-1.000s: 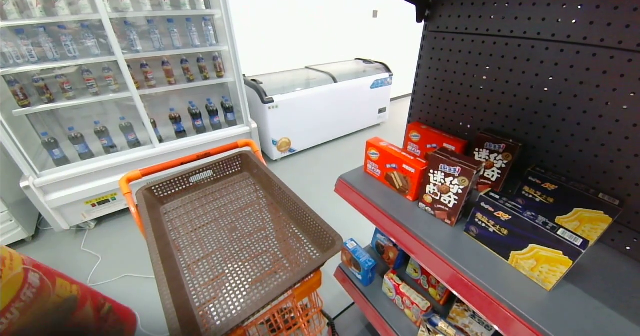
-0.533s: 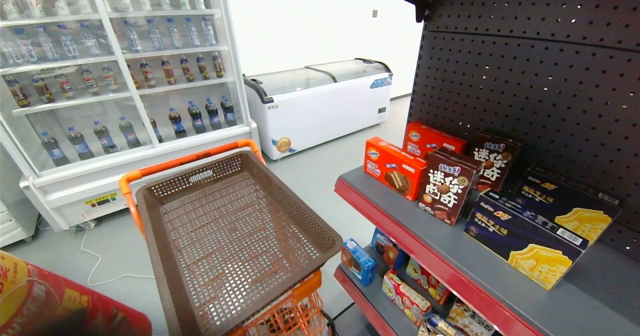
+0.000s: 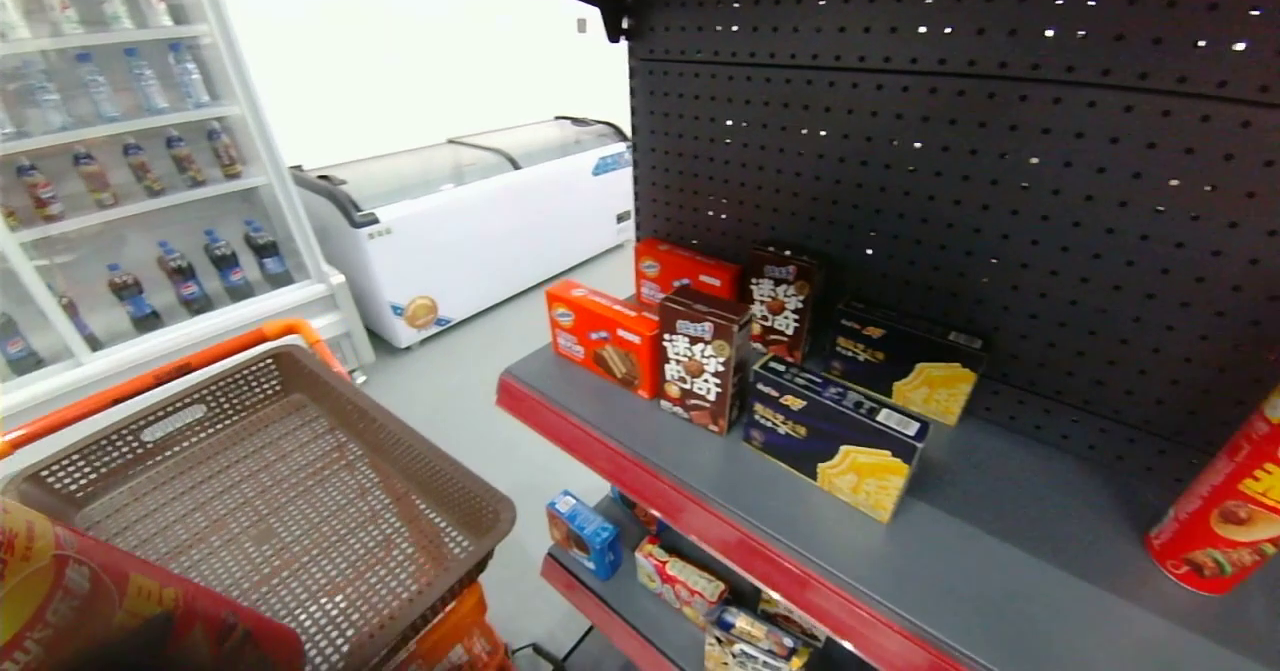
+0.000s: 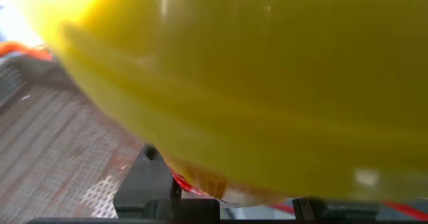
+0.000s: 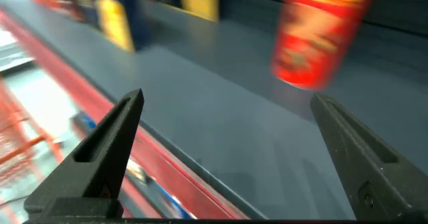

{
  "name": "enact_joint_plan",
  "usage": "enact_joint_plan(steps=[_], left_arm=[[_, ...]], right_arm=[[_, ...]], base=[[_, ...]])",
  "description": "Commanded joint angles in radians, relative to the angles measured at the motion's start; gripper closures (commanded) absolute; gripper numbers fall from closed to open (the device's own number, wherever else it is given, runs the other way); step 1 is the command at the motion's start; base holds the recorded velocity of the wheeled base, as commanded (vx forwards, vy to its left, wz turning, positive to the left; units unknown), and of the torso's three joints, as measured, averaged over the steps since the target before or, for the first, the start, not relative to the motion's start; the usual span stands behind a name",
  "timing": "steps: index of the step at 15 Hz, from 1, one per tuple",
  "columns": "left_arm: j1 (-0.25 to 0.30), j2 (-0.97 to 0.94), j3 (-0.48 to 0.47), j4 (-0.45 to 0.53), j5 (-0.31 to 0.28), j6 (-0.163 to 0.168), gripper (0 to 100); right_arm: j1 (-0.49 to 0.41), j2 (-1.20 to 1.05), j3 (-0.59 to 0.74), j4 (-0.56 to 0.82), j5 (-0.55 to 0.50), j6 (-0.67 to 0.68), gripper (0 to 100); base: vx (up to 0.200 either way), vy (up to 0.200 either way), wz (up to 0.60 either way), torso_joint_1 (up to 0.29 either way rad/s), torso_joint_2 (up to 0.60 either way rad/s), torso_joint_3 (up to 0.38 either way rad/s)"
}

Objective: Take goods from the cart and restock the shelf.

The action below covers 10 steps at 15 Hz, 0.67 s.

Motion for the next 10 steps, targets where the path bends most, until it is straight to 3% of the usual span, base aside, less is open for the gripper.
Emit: enact_joint_plan(steps=[1, 10], left_arm=[[0.0, 0.004, 0.001, -0.001, 0.001, -0.009, 100], [0.012, 0.004, 0.012, 0.001, -0.001, -0.012, 100]], right_arm=[[0.0, 0.001, 0.0, -0.001, 0.001, -0.001, 0], [0.0, 0.001, 0.0, -0.001, 0.001, -0.001, 0]], base=[[0.0, 0.0, -0.6, 0.007, 0.0, -0.002], [0.0, 0.0, -0.6, 0.003, 0.0, 0.002]])
